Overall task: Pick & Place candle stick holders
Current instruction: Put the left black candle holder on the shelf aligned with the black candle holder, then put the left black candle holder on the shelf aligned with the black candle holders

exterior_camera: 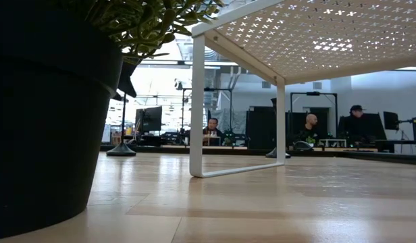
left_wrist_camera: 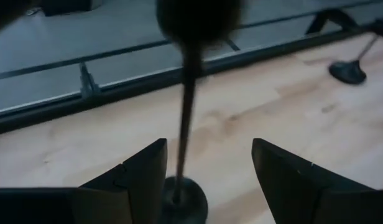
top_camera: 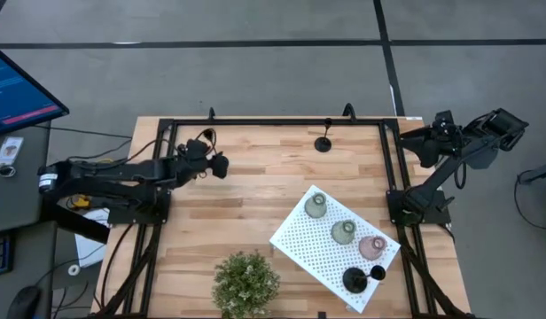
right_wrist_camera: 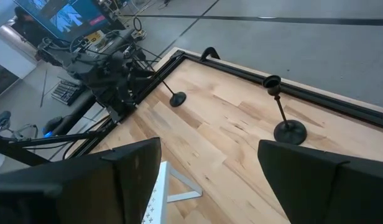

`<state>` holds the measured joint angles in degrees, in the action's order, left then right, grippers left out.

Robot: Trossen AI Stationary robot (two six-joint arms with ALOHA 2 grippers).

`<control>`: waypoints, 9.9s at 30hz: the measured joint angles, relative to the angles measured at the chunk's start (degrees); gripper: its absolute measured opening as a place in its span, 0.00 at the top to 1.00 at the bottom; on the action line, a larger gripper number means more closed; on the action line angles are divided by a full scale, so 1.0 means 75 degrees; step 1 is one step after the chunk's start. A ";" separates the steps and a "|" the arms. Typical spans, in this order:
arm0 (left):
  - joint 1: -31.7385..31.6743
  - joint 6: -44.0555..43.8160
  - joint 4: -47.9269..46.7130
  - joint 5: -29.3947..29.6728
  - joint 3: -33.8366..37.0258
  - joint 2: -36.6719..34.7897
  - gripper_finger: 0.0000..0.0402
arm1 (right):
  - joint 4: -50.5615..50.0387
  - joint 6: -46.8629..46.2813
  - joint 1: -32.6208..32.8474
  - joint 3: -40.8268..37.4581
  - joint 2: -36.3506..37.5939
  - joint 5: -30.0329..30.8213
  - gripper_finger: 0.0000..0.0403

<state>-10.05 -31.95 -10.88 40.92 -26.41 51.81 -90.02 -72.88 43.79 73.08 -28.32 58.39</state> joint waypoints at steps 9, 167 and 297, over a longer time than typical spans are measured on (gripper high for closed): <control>-0.0488 0.0464 0.0369 -0.0267 0.0032 0.0000 0.71 | 0.0000 0.0000 0.0003 0.0000 0.0000 0.0000 0.35; 0.4969 0.2169 0.1460 -0.1925 -0.9107 0.7061 0.91 | 0.0017 -0.0291 0.0003 -0.0650 0.0000 -0.0606 0.35; 0.4500 0.1884 -0.1943 -0.0252 -0.9101 0.2486 0.68 | 0.2151 0.7056 -0.5712 0.2539 -0.3746 -0.1536 0.35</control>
<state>23.70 -17.82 -25.45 39.03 -94.67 70.46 -73.88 -19.96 0.95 92.12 -56.41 46.87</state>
